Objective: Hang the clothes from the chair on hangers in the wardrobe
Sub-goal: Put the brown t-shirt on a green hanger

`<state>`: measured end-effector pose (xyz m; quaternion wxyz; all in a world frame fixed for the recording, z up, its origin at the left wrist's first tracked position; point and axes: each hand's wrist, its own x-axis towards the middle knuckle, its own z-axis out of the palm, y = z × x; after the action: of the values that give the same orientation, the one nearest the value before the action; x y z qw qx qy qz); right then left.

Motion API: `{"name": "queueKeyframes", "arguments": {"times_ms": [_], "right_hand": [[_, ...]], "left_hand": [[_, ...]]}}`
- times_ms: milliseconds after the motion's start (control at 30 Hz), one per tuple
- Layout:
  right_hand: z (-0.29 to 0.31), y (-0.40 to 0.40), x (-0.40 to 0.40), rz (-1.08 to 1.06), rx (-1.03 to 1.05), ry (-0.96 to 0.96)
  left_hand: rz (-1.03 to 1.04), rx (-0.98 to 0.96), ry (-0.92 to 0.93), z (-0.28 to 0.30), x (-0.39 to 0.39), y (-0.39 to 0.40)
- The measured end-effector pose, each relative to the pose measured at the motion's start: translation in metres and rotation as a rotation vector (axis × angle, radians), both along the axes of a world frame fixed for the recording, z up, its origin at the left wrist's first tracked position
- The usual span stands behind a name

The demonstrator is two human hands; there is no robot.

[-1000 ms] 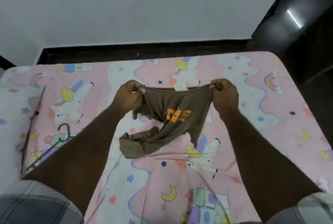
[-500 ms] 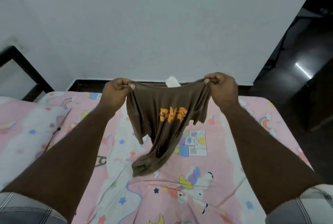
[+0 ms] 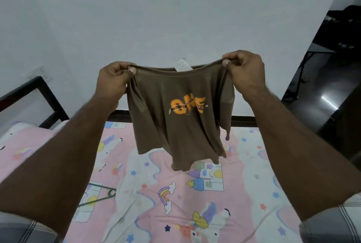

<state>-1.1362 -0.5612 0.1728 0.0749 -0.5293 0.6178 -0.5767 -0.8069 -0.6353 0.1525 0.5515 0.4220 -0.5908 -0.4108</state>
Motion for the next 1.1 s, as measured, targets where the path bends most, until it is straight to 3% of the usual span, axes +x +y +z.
{"name": "queueKeyframes", "arguments": {"times_ms": [167, 300, 600, 933, 1100], "right_hand": [[-0.031, 0.016, -0.008, 0.071, 0.119, -0.103], [-0.072, 0.027, -0.014, 0.141, 0.34, -0.175], [-0.248, 0.065, 0.021, 0.121, 0.774, -0.166], [-0.422, 0.064, 0.065, 0.125, 1.093, -0.03], [-0.469, 0.03, 0.073, 0.061, 1.07, 0.019]], "left_hand": [[-0.126, 0.184, -0.118, -0.02, 0.006, 0.017], [-0.264, 0.409, -0.234, -0.058, 0.022, 0.016], [-0.208, 0.847, -0.394, -0.244, 0.046, 0.046], [-0.052, 0.924, -0.512, -0.423, 0.058, 0.063], [-0.002, 0.863, -0.578, -0.472, 0.051, 0.037]]}}
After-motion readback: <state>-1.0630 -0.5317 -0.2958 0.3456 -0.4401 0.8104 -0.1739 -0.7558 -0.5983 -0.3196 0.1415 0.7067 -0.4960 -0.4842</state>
